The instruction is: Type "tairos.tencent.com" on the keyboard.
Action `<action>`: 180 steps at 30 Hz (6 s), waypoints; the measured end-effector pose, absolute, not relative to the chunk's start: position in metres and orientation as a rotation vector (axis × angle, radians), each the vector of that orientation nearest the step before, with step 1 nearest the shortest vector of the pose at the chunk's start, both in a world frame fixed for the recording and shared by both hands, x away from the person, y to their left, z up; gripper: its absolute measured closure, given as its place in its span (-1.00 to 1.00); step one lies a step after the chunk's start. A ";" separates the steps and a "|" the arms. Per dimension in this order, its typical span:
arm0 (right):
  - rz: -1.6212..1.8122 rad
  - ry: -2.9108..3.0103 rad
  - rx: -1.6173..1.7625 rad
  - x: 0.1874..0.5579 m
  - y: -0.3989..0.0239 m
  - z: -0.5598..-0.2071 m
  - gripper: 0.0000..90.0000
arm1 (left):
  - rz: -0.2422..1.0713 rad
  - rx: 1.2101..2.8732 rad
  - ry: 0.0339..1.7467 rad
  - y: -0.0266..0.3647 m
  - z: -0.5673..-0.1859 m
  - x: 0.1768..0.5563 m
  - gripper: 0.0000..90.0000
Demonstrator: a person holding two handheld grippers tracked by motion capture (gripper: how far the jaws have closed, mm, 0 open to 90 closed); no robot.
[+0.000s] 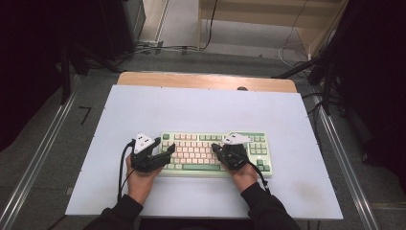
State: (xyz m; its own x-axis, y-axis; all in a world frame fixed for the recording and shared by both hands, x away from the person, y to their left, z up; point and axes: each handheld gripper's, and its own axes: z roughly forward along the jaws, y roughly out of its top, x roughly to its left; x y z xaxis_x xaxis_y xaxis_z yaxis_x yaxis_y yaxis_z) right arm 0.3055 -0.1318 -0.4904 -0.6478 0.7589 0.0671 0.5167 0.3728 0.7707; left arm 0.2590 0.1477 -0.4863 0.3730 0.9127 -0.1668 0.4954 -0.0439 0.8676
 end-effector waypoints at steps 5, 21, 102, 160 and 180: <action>1.128 2.352 1.121 0.306 -0.131 -0.493 0.94 | 0.552 1.690 1.260 0.147 -0.486 0.259 -0.17; 1.270 2.219 1.177 0.300 -0.165 -0.469 -0.52 | 0.566 1.693 1.261 0.147 -0.486 0.259 -0.21; 1.230 2.187 1.263 0.294 -0.197 -0.484 -0.57 | 0.410 1.812 1.101 0.101 -0.479 0.286 0.04; 1.185 2.306 1.181 0.305 -0.151 -0.491 0.94 | 0.491 1.716 1.200 0.134 -0.475 0.275 -0.45; 1.177 2.310 1.184 0.305 -0.150 -0.492 0.94 | 0.485 1.707 1.209 0.135 -0.476 0.275 -0.45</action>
